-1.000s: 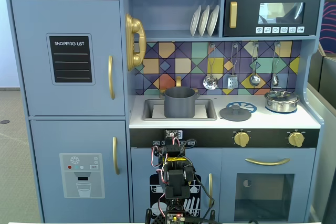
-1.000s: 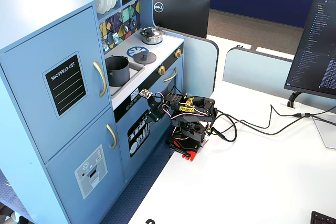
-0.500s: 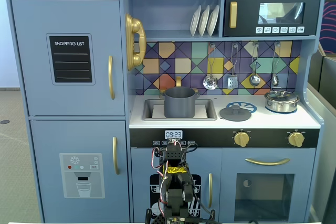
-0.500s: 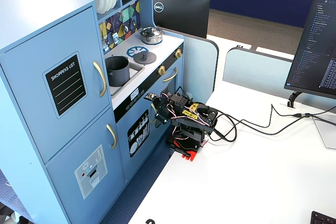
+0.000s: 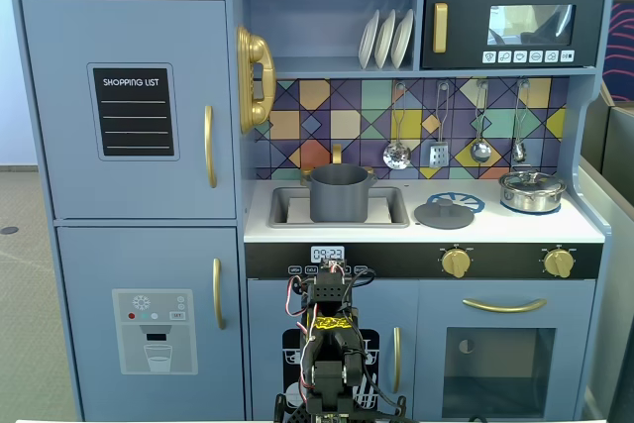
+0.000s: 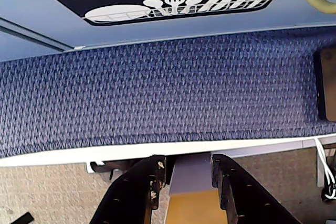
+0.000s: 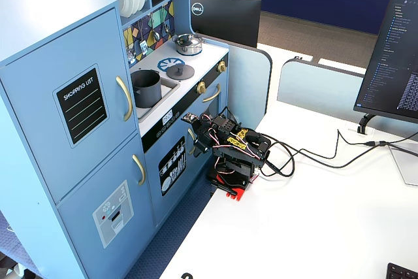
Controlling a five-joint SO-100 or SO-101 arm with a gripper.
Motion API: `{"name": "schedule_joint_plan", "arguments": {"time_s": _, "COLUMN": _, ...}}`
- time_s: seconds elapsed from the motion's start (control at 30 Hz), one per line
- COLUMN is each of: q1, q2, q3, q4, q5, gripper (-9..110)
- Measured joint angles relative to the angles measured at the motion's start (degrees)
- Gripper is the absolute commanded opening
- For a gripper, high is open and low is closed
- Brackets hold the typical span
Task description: Take off the lid from the gray recipient and place it on the counter
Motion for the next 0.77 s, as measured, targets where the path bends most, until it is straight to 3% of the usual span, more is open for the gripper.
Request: {"name": "schedule_joint_plan", "arguments": {"time_s": 0.77, "q1": 0.5, "q2": 0.0, "q3": 0.1, "q4": 0.0, "q5": 0.3, "gripper": 3}}
